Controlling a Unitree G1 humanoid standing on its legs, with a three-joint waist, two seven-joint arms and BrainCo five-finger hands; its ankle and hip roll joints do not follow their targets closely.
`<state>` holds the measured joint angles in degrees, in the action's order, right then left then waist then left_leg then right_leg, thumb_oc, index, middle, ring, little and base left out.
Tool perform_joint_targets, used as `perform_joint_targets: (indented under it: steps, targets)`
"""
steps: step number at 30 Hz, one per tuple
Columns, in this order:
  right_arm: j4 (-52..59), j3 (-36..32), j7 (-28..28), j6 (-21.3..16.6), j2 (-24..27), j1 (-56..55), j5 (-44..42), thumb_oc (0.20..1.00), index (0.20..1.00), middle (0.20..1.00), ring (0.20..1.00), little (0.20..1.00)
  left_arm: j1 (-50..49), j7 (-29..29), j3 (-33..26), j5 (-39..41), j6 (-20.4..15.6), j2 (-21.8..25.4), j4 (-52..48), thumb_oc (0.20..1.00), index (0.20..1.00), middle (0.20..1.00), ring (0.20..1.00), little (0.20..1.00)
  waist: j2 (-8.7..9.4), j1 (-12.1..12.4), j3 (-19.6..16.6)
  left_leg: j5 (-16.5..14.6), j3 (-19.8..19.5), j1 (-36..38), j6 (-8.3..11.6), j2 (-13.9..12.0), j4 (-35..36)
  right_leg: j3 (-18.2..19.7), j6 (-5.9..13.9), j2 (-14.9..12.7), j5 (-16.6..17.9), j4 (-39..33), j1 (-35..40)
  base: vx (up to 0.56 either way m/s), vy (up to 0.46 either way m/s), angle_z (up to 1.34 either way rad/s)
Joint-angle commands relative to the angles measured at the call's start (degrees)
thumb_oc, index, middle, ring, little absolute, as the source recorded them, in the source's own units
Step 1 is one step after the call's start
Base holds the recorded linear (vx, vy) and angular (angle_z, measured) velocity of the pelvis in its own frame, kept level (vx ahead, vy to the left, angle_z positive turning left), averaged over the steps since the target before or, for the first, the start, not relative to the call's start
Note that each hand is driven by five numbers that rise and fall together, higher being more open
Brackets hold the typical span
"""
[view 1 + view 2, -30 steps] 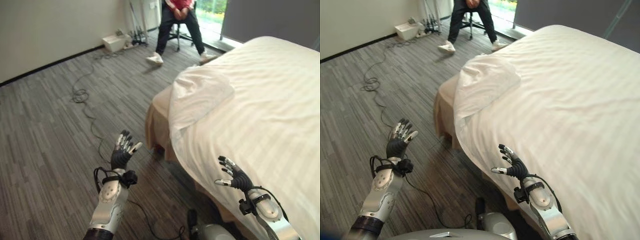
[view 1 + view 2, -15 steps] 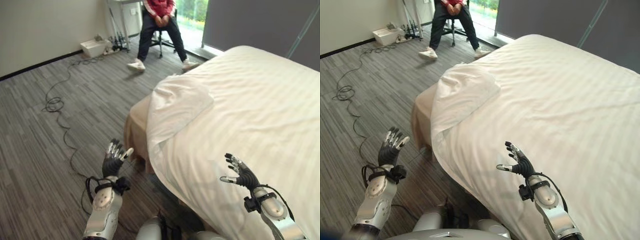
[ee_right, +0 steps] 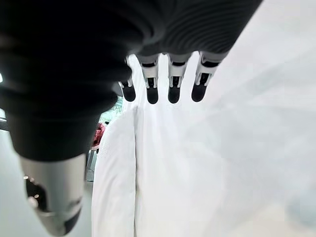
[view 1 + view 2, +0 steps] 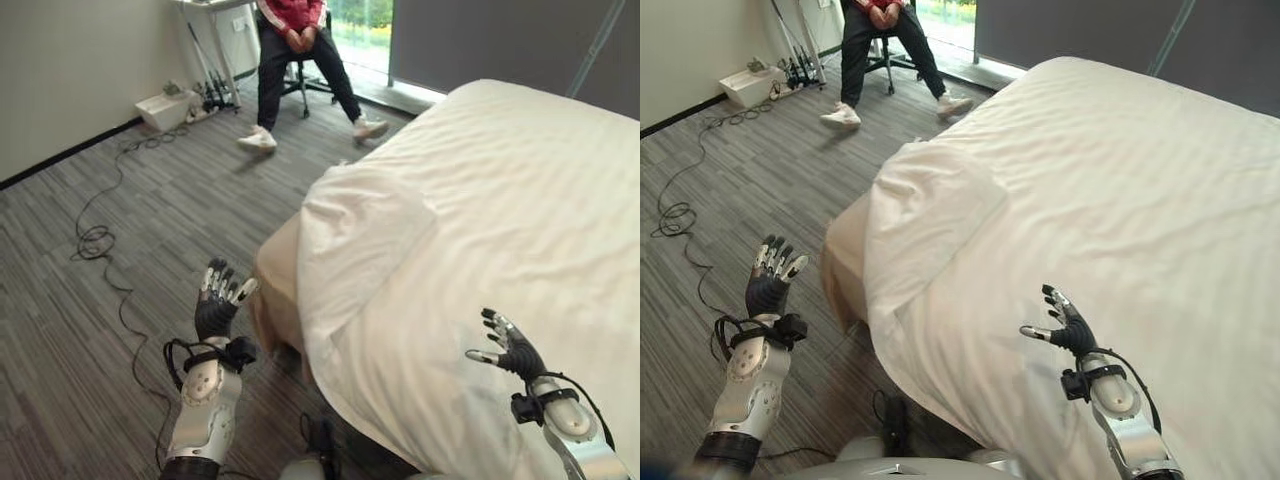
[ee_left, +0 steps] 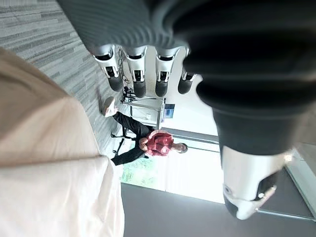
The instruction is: Making the bed.
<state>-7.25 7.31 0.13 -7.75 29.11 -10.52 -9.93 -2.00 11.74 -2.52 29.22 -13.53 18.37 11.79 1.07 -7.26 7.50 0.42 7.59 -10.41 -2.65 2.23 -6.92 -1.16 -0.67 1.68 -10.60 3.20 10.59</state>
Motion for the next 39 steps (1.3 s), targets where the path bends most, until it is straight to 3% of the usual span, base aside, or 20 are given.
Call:
perform_joint_targets:
  steps: [1,2,4,6,8,9,12,13,14,19,26,31,32,35,38,39]
  targets:
    - [3.14,1.50,0.16,-2.92,-1.46,1.74,1.13,1.000,1.000,1.000,1.000,1.000,0.56,1.82,-1.77,0.17,-2.92,5.36,-3.51,1.000,1.000,1.000,1.000,1.000,0.83,1.29,-3.35,-2.02,-0.55,3.26,-0.32,-0.32,2.24,-0.49,3.22,-8.52,12.18,21.05,-8.07,0.40,0.401,-0.11]
    - [3.34,2.37,0.43,-2.64,-1.56,2.40,1.45,1.000,1.000,1.000,1.000,1.000,0.94,2.05,-1.97,-0.19,-2.69,6.06,-3.18,1.000,1.000,1.000,1.000,1.000,0.74,1.27,-2.96,-2.37,-0.09,4.61,-1.18,0.40,3.28,-0.70,3.38,-9.39,15.05,26.01,-10.44,0.26,0.281,-0.11]
    - [3.67,3.15,0.60,-2.64,-1.89,2.86,1.42,1.000,1.000,1.000,1.000,1.000,1.22,2.26,-1.74,-0.61,-2.59,6.40,-3.66,1.000,1.000,1.000,1.000,1.000,0.76,0.92,-2.55,-2.62,0.55,5.99,-1.85,1.15,4.57,-0.37,3.42,-10.19,16.69,30.15,-12.63,0.22,0.238,-0.16]
    - [3.90,4.25,0.96,-2.58,-2.63,2.94,1.71,1.000,1.000,1.000,1.000,1.000,2.98,2.86,-1.17,-1.17,-2.52,6.77,-3.47,1.000,1.000,1.000,1.000,1.000,0.12,-0.02,-1.97,-2.85,1.56,8.61,-2.31,1.20,7.02,-0.72,3.16,-10.02,15.38,33.04,-16.58,0.29,0.298,-0.25]
    - [3.81,4.31,1.66,-2.61,-2.42,2.57,1.10,1.000,1.000,1.000,1.000,1.000,4.18,2.18,-0.24,-0.66,-2.91,6.27,-3.80,1.000,1.000,1.000,1.000,1.000,-0.61,-0.60,-1.61,-1.96,2.25,10.78,-1.85,0.81,9.72,-0.81,3.09,-7.13,11.71,30.92,-19.38,0.21,0.207,-0.06]
    - [3.50,4.12,2.28,-2.72,-2.12,2.08,0.83,1.000,1.000,1.000,1.000,1.000,4.90,1.52,0.81,-0.73,-3.31,5.65,-4.41,1.000,1.000,1.000,1.000,1.000,-1.34,-1.19,-1.28,-1.41,3.57,12.07,-0.96,0.07,11.43,-3.76,2.95,-4.59,6.07,24.85,-20.98,0.12,0.139,0.01]
    - [3.38,4.13,2.08,-2.83,-1.76,1.88,1.06,1.000,1.000,1.000,1.000,1.000,4.98,1.24,1.67,-0.56,-3.16,5.08,-4.61,1.000,1.000,1.000,1.000,1.000,-1.36,-0.88,-1.68,-1.45,4.19,12.39,-0.43,-0.15,11.61,-6.67,2.91,-3.20,4.62,17.67,-19.62,0.09,0.025,-0.05]
    - [3.70,3.98,2.02,-2.88,-1.50,1.41,1.33,1.000,1.000,1.000,1.000,1.000,4.90,1.16,1.84,-1.07,-3.24,4.82,-4.44,1.000,1.000,1.000,1.000,1.000,-0.96,-0.45,-2.10,-2.02,4.79,12.33,-0.20,-0.23,11.17,-9.14,2.61,-2.99,4.09,13.36,-17.67,0.12,-0.029,-0.46]
    - [3.59,4.72,1.96,-2.75,-1.42,2.15,2.32,1.000,1.000,1.000,1.000,1.000,3.38,1.37,0.76,-0.89,-3.18,3.90,-5.17,1.000,1.000,1.000,1.000,1.000,-0.18,1.13,-2.91,-3.10,6.45,12.53,0.40,-0.58,9.75,-14.66,3.68,-4.92,4.44,9.80,-13.77,0.13,-0.027,-0.74]
    - [2.59,4.18,2.14,-2.79,-0.83,2.82,1.18,1.000,1.000,1.000,1.000,1.000,-2.52,-0.67,-1.04,0.61,-2.45,1.91,-5.40,1.000,1.000,1.000,1.000,1.000,-0.06,2.41,-5.61,-2.42,9.74,13.46,1.80,-1.21,11.45,-11.22,4.01,-1.63,5.91,-1.71,-8.52,0.07,-0.090,-0.89]
    - [2.61,2.11,2.03,-2.38,-0.05,0.48,1.78,1.000,1.000,1.000,1.000,1.000,-3.65,-0.80,-2.03,0.09,-2.02,2.29,-4.31,1.000,1.000,1.000,1.000,1.000,0.06,1.95,-6.19,-2.63,10.67,13.95,2.32,-1.60,10.26,-9.38,3.35,-0.92,6.43,-4.67,-6.29,-0.01,-0.077,-0.10]
    - [3.09,1.49,1.97,-2.80,0.06,0.24,0.86,1.000,1.000,1.000,1.000,1.000,-1.42,-0.66,-1.12,0.52,-2.24,2.04,-4.26,1.000,1.000,1.000,1.000,1.000,1.30,1.11,-4.86,-3.31,13.27,9.35,4.76,-4.16,-0.40,-9.32,2.68,-1.34,6.73,-5.23,-6.09,-0.07,-0.105,0.04]
    - [2.77,1.46,1.80,-2.71,0.41,-0.12,1.01,1.000,1.000,1.000,1.000,1.000,-0.49,-0.63,-0.16,1.00,-2.37,2.01,-4.31,1.000,1.000,1.000,1.000,1.000,1.67,1.30,-3.89,-2.74,12.11,6.83,5.82,-5.21,-5.62,-8.42,1.93,-1.39,6.40,-5.29,-5.66,-0.10,-0.090,-0.18]
    - [3.28,0.54,1.69,-2.79,0.58,-1.30,1.56,1.000,1.000,1.000,1.000,1.000,1.49,-0.62,1.32,0.47,-2.41,1.97,-4.93,1.000,1.000,1.000,1.000,1.000,0.68,0.08,-3.84,-3.10,9.52,7.00,3.93,-2.81,0.73,-7.16,2.33,-2.11,6.92,-5.38,-6.20,0.01,0.089,-0.30]
    - [2.90,-0.71,1.65,-3.11,0.76,-2.54,1.27,1.000,1.000,1.000,1.000,1.000,2.36,-0.63,1.71,-0.37,-2.71,2.32,-5.81,1.000,1.000,1.000,1.000,1.000,-0.57,-1.18,-4.10,-2.17,7.16,7.36,3.26,-2.21,5.05,-5.82,2.69,-2.33,7.08,-4.35,-7.44,0.08,0.150,-0.22]
    - [2.35,-1.22,1.40,-3.28,1.42,-2.95,1.31,1.000,1.000,1.000,1.000,1.000,3.03,-0.13,1.76,-0.44,-3.24,2.46,-6.61,1.000,1.000,1.000,1.000,1.000,-1.25,-1.74,-3.44,0.23,2.38,5.33,3.67,-2.80,6.71,-3.29,2.32,-3.07,7.09,-3.24,-8.81,0.05,0.196,-0.25]
